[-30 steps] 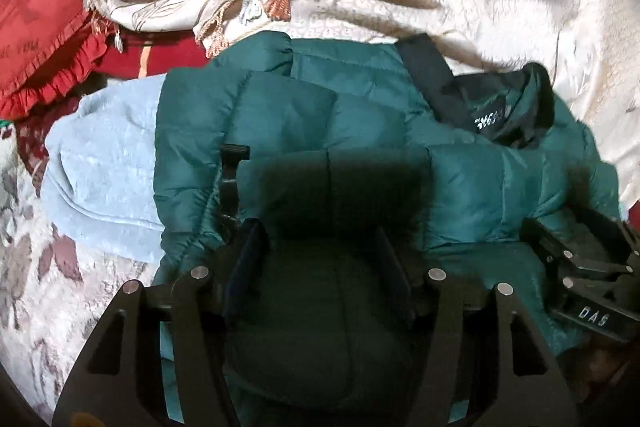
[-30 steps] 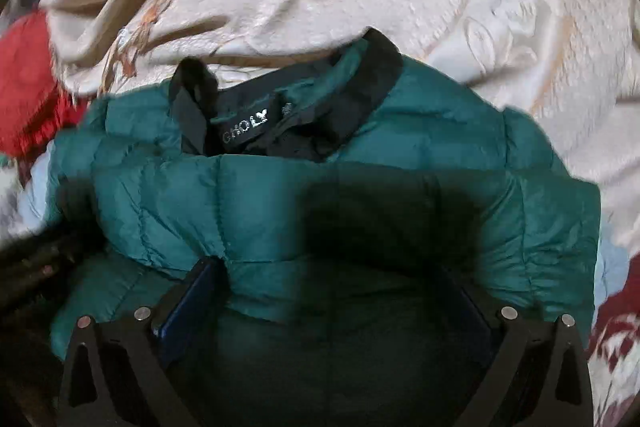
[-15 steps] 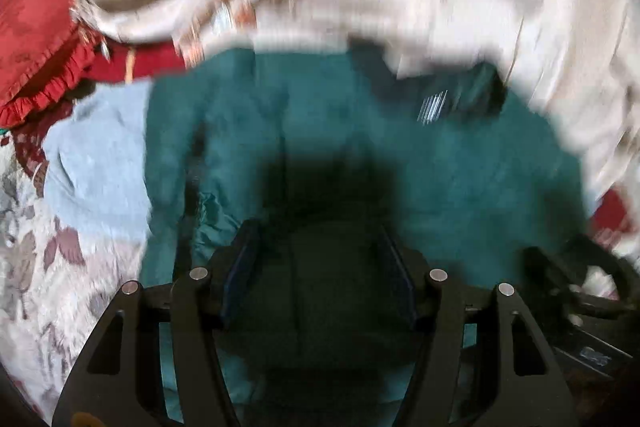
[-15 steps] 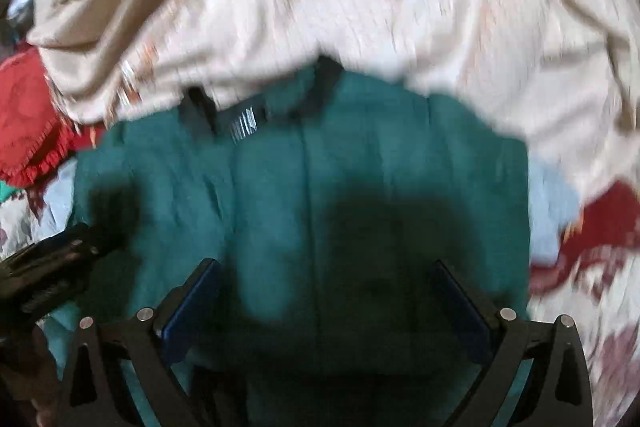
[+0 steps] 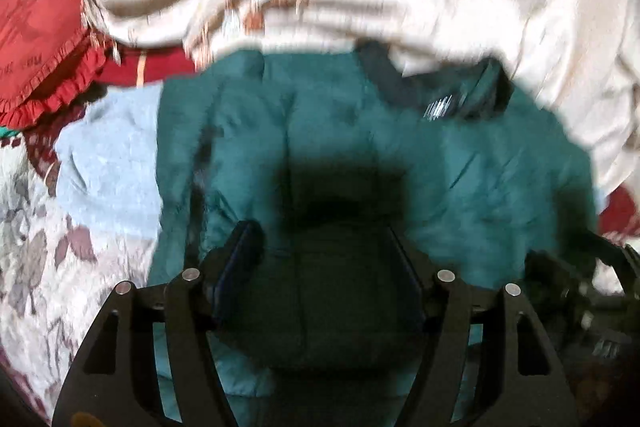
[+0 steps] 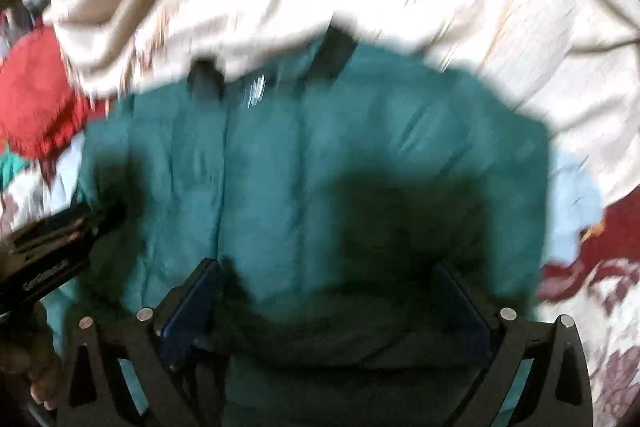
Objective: Fold large clothes
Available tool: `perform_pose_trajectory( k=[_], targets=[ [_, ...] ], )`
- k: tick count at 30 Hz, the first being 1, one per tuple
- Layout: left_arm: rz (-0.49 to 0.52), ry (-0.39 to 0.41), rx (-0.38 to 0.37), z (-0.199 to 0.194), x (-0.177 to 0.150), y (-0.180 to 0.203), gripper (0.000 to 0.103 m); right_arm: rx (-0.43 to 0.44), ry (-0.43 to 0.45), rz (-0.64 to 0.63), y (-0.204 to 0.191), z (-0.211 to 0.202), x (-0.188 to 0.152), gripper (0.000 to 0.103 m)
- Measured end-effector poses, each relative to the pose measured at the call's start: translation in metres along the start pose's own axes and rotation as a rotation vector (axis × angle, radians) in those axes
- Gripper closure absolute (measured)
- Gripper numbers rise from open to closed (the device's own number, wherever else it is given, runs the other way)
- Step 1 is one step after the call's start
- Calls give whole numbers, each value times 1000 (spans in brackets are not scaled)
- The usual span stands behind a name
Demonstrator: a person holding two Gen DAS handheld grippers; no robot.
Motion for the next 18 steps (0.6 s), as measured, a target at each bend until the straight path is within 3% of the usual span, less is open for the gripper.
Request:
perform_pose_trajectory(
  k=[1, 3, 6, 8, 10, 15, 18],
  targets=[
    [11, 33, 16, -2, 4, -1, 36, -16, 30, 6, 7, -1, 4, 0],
    [21, 52, 71, 6, 12, -7, 36, 12, -5, 37, 24, 16, 7, 0],
    [-40, -64, 79, 41, 9, -29, 30, 57, -78, 70, 38, 45, -1, 0],
    [-56, -60, 47, 48, 6, -33, 27, 49, -80, 30, 36, 53, -6, 0],
    [-20, -60, 74, 49, 6, -27, 24, 27, -87, 12, 32, 56, -4, 0],
    [-51, -62, 49, 39, 10, -30, 24, -21, -44, 9, 27, 38, 5, 0],
    [-71, -50, 34, 18, 7, -30, 24, -2, -32, 38, 29, 12, 0, 0]
  ],
)
Point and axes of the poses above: each gripper's, at about its wrist camera, not at the fingertips, and z roughly the way its jaws point, y to its right, x to its top, the point moved 1 cm from there along z, roughly the way its jaws point, and after that the axes turned 3 degrees about -z, right-handed, at the moved point
